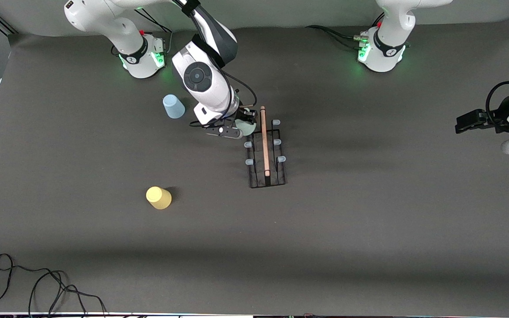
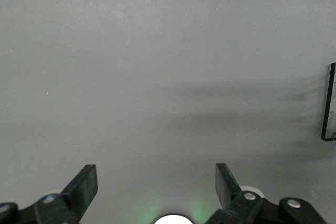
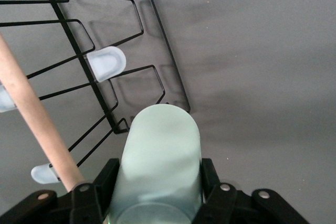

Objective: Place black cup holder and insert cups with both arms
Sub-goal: 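Lower the green cup onto a rack peg and open the right gripper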

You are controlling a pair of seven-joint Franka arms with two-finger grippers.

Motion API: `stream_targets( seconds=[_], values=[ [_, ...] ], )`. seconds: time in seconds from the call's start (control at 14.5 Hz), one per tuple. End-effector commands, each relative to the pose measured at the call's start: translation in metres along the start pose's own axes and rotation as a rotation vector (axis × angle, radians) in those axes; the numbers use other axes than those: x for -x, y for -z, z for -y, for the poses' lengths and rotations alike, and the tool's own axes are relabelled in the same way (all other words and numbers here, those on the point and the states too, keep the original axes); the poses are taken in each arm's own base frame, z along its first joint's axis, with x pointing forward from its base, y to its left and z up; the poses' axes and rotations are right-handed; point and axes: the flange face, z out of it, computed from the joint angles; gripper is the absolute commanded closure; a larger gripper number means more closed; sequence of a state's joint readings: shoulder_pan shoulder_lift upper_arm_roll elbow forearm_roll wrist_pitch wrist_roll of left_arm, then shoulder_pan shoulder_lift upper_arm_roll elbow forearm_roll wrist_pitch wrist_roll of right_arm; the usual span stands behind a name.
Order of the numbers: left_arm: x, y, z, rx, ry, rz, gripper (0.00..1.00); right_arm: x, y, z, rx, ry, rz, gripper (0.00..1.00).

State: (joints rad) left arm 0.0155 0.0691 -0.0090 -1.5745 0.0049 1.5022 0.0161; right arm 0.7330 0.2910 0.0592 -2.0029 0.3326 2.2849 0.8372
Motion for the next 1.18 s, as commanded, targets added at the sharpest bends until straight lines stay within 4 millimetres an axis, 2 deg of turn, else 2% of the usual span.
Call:
stream_targets(
  seconds=[0.0, 0.21, 0.35, 0.42, 0.69, 0.83, 1.11],
  values=[
    [0.006, 0.006, -0.001, 0.006, -0.015, 0.010, 0.00, -0.002, -0.008, 0.006, 0.001, -0.012, -0.027, 0.11],
    [0.007, 0.005, -0.001, 0.006, -0.015, 0.015, 0.00, -0.006, -0.005, 0.010, -0.009, -0.014, -0.035, 0.01],
    [0.007, 0.006, -0.002, 0.006, -0.017, 0.013, 0.00, -0.014, 0.008, 0.014, -0.031, -0.009, -0.048, 0.01],
    [0.007, 0.006, -0.002, 0.006, -0.017, 0.013, 0.00, -0.017, 0.017, 0.016, -0.044, -0.006, -0.057, 0.01],
    [0.007, 0.006, -0.002, 0.006, -0.017, 0.013, 0.00, -0.060, 0.066, 0.014, -0.031, 0.021, -0.158, 0.00],
    [0.007, 0.005, -0.002, 0.006, -0.017, 0.015, 0.00, -0.096, 0.092, -0.006, -0.004, 0.066, -0.176, 0.00],
    [0.006, 0.005, -0.003, 0.006, -0.017, 0.016, 0.00, -0.169, 0.103, -0.074, 0.031, 0.168, -0.176, 0.00]
  ],
)
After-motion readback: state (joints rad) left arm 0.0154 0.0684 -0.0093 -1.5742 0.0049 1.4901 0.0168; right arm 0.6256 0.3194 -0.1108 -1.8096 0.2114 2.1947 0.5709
